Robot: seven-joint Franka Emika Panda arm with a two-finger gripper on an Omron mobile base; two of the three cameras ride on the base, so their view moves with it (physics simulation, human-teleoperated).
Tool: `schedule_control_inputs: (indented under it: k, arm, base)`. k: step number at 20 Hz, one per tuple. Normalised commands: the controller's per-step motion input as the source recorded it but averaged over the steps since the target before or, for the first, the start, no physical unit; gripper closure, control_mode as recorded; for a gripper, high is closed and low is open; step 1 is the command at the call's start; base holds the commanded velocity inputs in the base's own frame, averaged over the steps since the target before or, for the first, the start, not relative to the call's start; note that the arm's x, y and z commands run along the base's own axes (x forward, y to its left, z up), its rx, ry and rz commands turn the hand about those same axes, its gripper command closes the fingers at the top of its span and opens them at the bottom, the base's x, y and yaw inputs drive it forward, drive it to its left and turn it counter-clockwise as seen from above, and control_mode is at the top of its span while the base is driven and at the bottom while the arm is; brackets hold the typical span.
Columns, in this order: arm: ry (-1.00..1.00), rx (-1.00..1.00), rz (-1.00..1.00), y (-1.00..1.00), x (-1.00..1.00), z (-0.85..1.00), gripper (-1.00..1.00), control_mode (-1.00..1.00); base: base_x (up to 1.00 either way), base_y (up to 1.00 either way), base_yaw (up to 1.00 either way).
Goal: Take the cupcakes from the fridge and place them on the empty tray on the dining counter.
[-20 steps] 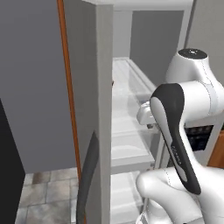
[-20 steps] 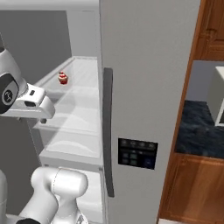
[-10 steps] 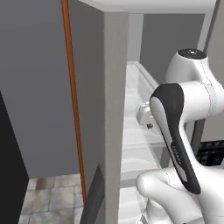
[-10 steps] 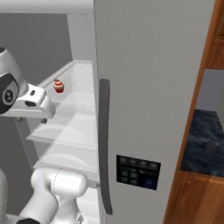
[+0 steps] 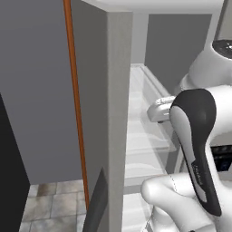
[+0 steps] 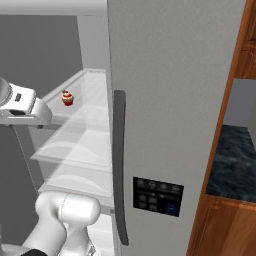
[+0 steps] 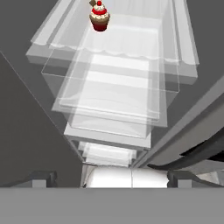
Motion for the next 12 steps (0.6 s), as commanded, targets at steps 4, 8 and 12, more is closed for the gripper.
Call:
schedule_control_inputs:
  k: [4,8,12]
  arm:
    - [-0.30,0.00,0.00,0.04,-0.02,0.53,-1.00,-1.00]
    - [-0.13,0.00,0.00,0.03,0.36,0.27,-1.00,-1.00]
    - [-0.01,0.00,0.00,0.08,0.64,0.13,-1.00,-1.00]
  base:
    - [0.00,0.00,0.00]
    - [0.00,0.00,0.00]
    - [0.00,0.00,0.00]
